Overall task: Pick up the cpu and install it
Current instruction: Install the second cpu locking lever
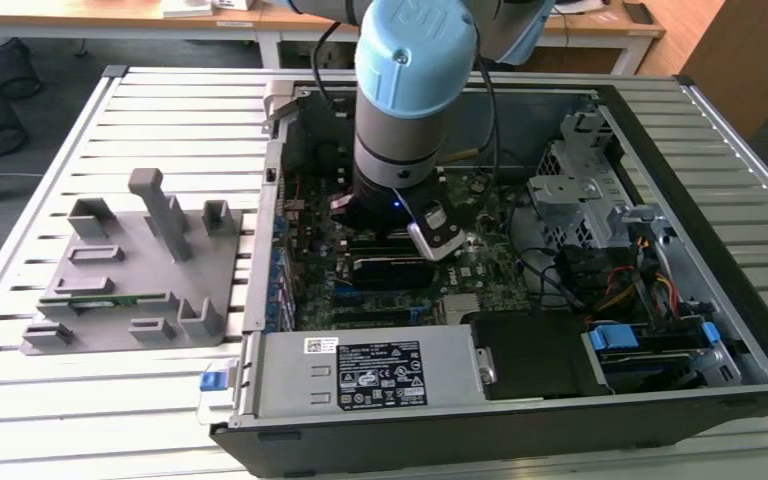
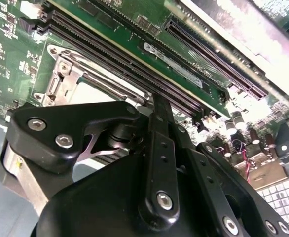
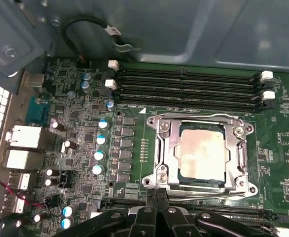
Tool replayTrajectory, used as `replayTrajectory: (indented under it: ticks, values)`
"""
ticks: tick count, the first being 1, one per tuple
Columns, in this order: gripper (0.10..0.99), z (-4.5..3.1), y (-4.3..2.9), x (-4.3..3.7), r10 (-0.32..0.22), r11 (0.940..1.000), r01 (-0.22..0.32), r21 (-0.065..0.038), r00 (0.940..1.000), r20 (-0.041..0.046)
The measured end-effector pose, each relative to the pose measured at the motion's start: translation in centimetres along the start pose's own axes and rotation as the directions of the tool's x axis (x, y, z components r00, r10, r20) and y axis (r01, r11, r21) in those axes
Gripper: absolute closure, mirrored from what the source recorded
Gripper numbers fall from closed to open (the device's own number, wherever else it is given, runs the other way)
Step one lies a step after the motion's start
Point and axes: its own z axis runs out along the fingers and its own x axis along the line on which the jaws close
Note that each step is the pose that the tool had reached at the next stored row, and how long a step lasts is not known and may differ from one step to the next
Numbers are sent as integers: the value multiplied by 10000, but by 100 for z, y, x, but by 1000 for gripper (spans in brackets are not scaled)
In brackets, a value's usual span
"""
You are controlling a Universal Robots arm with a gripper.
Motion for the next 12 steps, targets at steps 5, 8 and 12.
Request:
replayTrajectory:
  ticks: [5,8,12]
  values:
    - [980,10,-16,4,-76,9998,76,-198,10000,-7]
    - [980,23,-22,4,-86,9994,86,-327,10000,0]
    - [980,41,-30,4,-99,9992,99,-396,10000,2]
